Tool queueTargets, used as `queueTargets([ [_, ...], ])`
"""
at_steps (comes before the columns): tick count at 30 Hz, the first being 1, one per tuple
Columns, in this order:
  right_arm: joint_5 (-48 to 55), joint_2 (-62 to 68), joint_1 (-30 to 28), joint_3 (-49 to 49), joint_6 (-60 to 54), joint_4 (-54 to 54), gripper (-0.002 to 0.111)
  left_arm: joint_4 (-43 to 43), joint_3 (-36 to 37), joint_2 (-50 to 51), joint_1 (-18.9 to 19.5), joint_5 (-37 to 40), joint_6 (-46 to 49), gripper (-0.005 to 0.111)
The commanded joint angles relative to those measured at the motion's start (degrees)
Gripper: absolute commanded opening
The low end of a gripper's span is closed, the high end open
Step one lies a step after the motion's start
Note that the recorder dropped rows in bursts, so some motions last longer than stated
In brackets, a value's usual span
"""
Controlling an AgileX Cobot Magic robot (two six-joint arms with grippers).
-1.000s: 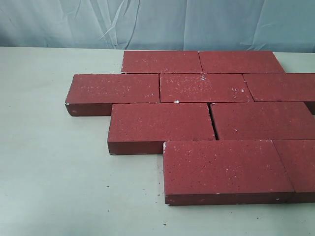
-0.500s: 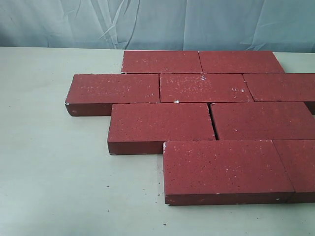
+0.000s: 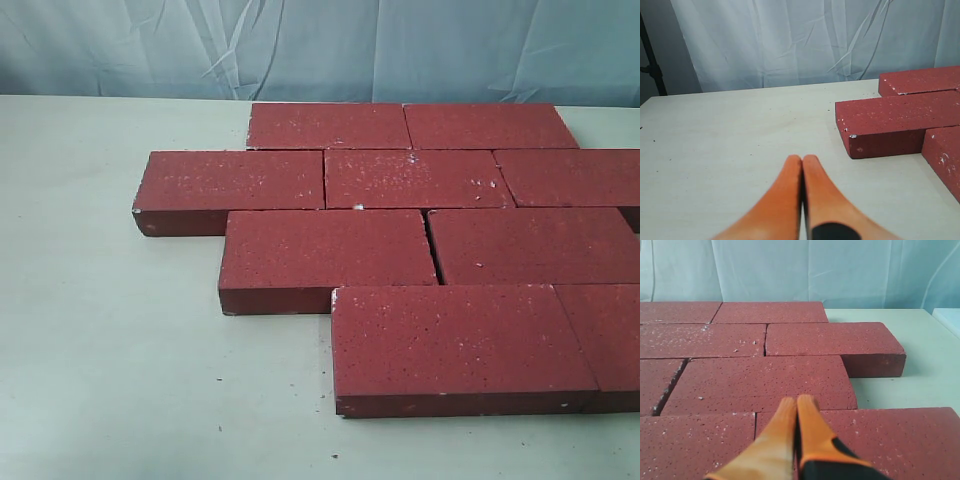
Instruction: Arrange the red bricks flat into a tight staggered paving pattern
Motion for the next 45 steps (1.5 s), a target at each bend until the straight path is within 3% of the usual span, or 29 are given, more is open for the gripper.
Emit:
queueTargets([
  [1, 0.09, -0.46, -0.26, 0.11, -0.06, -0.42, -0.001, -0.26, 0.24, -0.29, -0.1, -0.31, -0.01, 0.0],
  [45, 0.05, -0.46, -0.26, 0.11, -0.06, 1.14, -0.001, -0.26, 0.24, -0.29, -0.1, -0.31, -0.01, 0.0],
])
